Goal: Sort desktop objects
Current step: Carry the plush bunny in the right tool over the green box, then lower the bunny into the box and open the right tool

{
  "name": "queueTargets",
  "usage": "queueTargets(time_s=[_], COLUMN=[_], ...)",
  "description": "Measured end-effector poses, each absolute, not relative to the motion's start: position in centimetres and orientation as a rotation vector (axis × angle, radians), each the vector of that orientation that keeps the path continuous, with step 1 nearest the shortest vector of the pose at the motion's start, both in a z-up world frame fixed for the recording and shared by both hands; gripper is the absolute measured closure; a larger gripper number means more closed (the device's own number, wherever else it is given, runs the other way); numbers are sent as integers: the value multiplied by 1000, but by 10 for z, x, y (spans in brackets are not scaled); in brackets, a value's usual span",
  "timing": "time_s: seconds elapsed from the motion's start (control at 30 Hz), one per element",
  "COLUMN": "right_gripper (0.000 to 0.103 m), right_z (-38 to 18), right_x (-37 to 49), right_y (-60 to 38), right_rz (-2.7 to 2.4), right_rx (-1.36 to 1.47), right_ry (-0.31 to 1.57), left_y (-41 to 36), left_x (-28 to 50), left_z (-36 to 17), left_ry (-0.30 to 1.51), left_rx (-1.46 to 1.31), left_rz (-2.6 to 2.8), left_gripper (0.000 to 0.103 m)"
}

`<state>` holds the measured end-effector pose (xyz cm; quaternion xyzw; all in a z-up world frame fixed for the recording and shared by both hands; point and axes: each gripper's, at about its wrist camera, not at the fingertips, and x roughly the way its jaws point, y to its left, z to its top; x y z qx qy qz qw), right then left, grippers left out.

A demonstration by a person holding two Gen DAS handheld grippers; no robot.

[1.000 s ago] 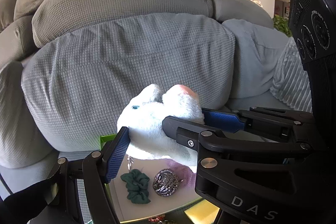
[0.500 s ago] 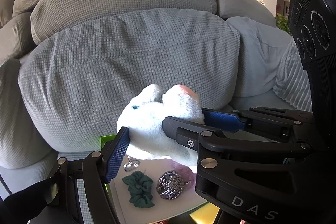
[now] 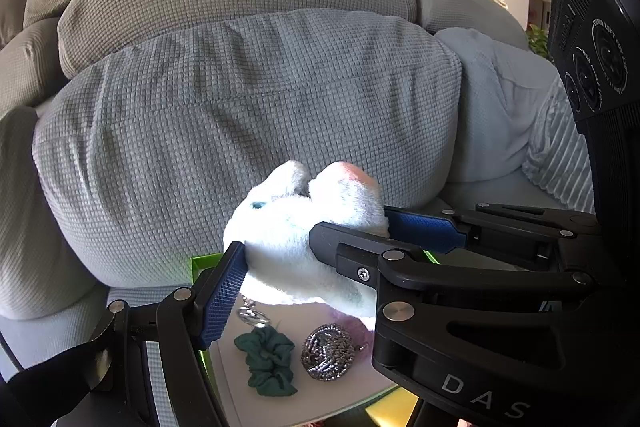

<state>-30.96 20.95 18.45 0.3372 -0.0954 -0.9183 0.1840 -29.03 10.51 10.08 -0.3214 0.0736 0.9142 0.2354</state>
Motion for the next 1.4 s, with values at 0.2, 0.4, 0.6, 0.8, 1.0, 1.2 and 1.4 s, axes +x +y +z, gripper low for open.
queueTargets(time_s=[0.2, 0.4, 0.6, 0.8, 1.0, 1.2, 1.4], right_gripper=[72, 72, 72, 70, 58, 51, 38], right_z=[184, 176, 162, 141, 131, 133, 142], right_x=[-309, -315, -327, -344, -353, -351, -340], right_y=[211, 214, 216, 219, 222, 226, 228], right_rz=[-2589, -2579, -2567, -2530, -2531, -2552, -2579], right_rx=[959, 996, 1052, 1138, 1188, 1184, 1150], right_ry=[-272, -290, -308, -350, -379, -380, -406], left_y=[107, 109, 111, 115, 118, 120, 125], left_x=[-292, -297, -307, -321, -327, -323, -304], left_z=[99, 88, 71, 53, 45, 42, 57], left_ry=[206, 209, 192, 196, 208, 249, 300], left_rx=[-888, -923, -979, -1068, -1120, -1133, -1058], left_rz=[2504, 2487, 2465, 2448, 2456, 2488, 2527], left_gripper=[31, 31, 31, 31, 31, 31, 31])
